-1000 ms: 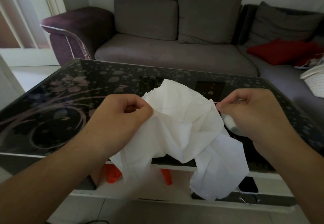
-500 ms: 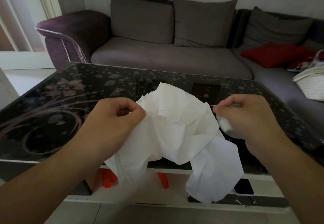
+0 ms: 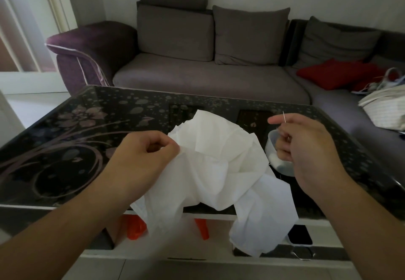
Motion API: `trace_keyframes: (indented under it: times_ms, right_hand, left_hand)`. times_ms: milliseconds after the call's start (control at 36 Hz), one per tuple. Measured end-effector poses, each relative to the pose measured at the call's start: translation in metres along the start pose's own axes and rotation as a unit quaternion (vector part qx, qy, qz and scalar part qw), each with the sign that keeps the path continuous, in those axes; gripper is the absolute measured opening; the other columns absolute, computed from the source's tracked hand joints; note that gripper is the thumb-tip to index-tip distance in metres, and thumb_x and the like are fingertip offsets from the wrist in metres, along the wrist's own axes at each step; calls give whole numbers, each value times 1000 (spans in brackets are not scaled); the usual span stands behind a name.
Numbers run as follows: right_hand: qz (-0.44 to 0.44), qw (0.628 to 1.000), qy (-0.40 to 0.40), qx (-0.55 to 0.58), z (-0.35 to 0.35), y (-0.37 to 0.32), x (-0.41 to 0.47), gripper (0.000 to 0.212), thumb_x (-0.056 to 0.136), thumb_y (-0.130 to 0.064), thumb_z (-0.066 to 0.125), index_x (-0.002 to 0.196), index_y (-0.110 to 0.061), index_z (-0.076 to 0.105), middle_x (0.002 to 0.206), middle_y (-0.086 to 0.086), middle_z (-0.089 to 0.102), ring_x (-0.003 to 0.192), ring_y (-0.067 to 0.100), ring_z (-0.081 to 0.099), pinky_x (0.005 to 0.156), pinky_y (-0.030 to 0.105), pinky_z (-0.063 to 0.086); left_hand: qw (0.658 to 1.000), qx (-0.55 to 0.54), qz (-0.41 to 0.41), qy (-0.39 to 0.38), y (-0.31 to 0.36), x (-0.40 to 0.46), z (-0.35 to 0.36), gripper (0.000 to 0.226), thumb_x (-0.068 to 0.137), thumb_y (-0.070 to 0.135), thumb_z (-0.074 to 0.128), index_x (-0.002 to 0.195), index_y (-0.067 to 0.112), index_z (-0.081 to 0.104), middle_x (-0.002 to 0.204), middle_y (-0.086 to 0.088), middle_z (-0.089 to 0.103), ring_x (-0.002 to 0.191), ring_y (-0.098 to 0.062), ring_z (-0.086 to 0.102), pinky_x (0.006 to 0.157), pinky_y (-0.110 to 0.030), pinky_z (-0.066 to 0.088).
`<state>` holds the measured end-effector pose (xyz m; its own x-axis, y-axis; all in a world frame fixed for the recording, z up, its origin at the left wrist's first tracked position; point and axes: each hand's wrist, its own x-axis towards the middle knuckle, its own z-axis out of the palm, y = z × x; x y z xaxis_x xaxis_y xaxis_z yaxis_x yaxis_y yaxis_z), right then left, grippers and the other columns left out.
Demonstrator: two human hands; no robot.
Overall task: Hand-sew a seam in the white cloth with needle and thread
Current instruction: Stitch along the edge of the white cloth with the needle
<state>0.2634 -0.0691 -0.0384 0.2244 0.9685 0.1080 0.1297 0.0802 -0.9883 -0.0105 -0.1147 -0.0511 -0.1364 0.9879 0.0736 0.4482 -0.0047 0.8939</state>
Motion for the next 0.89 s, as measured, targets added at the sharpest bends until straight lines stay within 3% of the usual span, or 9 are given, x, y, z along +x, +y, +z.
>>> trace_keyframes:
  times_ms: [56, 139, 222, 278, 472, 583, 667, 778, 889]
  right_hand:
    - [23, 999, 28, -16, 5, -8, 6, 29, 96, -10, 50, 117, 1, 66, 57, -5, 46, 45, 8, 37, 45, 24, 32]
    - [111, 992, 50, -33, 5, -15, 9, 26, 102, -5, 50, 126, -2, 62, 64, 4, 45, 48, 13, 34, 45, 26, 30]
    - [31, 999, 31, -6, 1, -7, 7, 30, 97, -8, 49, 119, -3, 69, 59, -5, 46, 46, 8, 38, 44, 23, 34]
    - [-12, 998, 54, -20, -8, -4, 3, 28, 94, -11, 49, 105, -17, 75, 62, -8, 50, 51, 7, 44, 46, 22, 38]
    - [-18, 974, 212, -79, -14, -8, 10, 33, 101, -7, 45, 100, -25, 72, 89, -9, 61, 75, 6, 56, 61, 22, 42]
    - [-70, 995, 65, 0, -5, -19, -9, 17, 96, -16, 52, 91, -21, 68, 65, -8, 52, 52, 7, 45, 49, 23, 38]
    - [-47, 994, -79, 51, 14, -33, -31, 18, 99, -7, 56, 93, -14, 71, 59, -2, 48, 47, 9, 39, 44, 24, 34]
    - [-58, 967, -241, -62, 44, -41, -57, 22, 97, -13, 65, 107, -31, 73, 62, 1, 49, 52, 12, 41, 47, 25, 36]
    - [-77, 947, -288, -121, 60, -31, -60, 12, 97, -21, 68, 105, -28, 74, 57, 4, 45, 51, 17, 38, 46, 24, 33]
  left_hand:
    - [1000, 2, 2, 4, 1, 1, -1, 16, 98, 30, 66, 87, 29, 77, 84, 17, 71, 83, 4, 64, 67, -19, 43]
    - [1000, 3, 4, 6, 2, 2, -3, 16, 99, 30, 66, 88, 30, 77, 87, 16, 71, 84, -2, 66, 68, -19, 44]
    - [1000, 0, 9, 9, 2, 0, -3, 15, 99, 31, 66, 88, 30, 76, 83, 20, 70, 82, 11, 63, 67, -18, 43]
    - [1000, 0, 12, 8, 3, 0, -3, 16, 99, 31, 65, 88, 30, 77, 85, 27, 69, 82, 15, 60, 67, -19, 43]
    - [1000, -19, 14, -13, 7, -3, -6, 16, 99, 30, 66, 88, 30, 78, 90, 16, 73, 87, -3, 66, 73, -22, 46]
    - [998, -26, 36, -53, 9, -6, -10, 17, 98, 29, 67, 87, 32, 79, 90, 18, 75, 88, -1, 67, 79, -26, 46]
    - [995, -21, 60, -80, 11, -9, -11, 18, 99, 30, 66, 87, 35, 79, 92, 17, 75, 90, -3, 69, 81, -27, 48]
    - [987, -18, 95, -125, 14, -13, -12, 16, 99, 32, 65, 93, 36, 79, 98, 17, 76, 93, -2, 70, 84, -29, 53]
    - [976, -22, 145, -161, 16, -15, -12, 17, 99, 28, 65, 95, 34, 80, 95, 12, 77, 89, -3, 70, 77, -16, 50]
